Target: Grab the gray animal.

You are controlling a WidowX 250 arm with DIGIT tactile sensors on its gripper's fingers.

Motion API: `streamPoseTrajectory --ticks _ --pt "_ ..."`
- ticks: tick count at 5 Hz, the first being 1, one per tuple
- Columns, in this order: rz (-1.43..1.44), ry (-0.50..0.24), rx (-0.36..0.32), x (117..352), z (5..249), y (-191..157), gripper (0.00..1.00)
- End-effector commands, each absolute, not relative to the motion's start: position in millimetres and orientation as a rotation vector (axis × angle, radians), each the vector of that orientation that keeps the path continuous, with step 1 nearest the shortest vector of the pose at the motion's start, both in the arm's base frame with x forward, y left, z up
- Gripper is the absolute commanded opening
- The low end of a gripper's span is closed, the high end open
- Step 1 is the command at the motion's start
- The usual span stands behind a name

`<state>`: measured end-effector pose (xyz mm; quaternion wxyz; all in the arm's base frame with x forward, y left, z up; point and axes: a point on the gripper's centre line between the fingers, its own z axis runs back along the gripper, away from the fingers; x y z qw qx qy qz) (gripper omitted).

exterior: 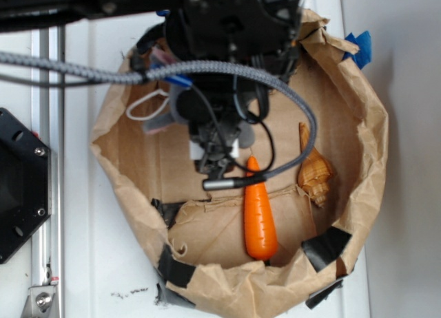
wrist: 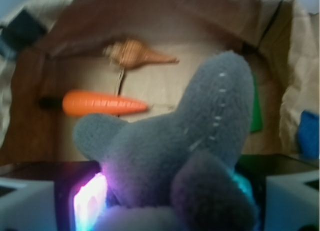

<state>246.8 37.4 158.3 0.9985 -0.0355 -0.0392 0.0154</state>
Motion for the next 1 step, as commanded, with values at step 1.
streamPoseTrajectory --ticks 1 --pt "0.018 -0.113 -0.043 246.1 156.2 28.6 0.00"
